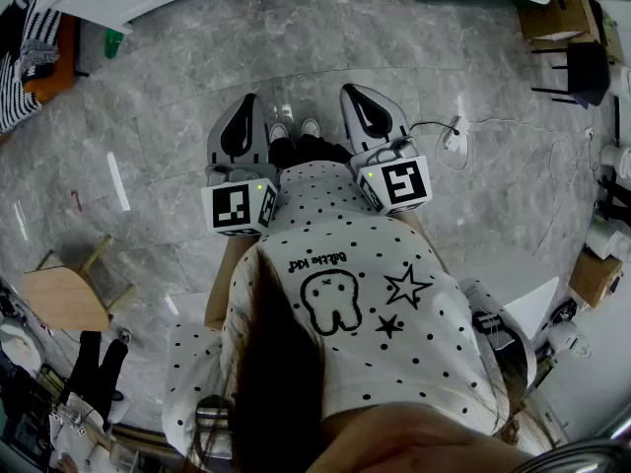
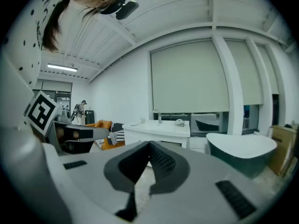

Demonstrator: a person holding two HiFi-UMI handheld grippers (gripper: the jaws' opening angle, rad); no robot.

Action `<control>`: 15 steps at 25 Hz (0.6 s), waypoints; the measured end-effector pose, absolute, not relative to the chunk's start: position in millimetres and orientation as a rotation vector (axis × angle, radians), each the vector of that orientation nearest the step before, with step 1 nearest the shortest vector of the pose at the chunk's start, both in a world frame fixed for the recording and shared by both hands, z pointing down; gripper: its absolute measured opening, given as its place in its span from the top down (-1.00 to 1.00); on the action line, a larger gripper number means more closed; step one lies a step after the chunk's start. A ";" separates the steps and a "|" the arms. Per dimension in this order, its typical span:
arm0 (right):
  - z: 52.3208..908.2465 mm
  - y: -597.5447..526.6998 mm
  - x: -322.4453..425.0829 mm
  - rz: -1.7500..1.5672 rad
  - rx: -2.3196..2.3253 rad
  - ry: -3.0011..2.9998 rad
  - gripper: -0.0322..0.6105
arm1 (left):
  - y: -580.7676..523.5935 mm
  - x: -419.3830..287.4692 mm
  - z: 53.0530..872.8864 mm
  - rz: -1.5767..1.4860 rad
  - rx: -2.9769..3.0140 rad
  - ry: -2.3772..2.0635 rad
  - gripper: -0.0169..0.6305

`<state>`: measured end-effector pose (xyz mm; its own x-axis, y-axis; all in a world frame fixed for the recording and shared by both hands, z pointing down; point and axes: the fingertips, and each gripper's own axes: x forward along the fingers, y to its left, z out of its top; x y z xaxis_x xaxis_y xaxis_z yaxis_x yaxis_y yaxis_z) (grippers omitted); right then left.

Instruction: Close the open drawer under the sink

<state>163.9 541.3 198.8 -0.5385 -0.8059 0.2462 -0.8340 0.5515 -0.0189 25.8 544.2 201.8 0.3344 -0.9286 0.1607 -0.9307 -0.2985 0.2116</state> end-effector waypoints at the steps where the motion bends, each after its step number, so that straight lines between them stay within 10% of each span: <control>1: 198.3 541.0 163.7 0.197 1.379 -2.578 0.86 | 543.7 25.5 201.3 0.011 2.335 -1.674 0.92; 15: 199.9 544.3 174.2 0.190 1.357 -2.593 0.86 | 546.8 38.9 197.1 -0.007 2.344 -1.676 0.92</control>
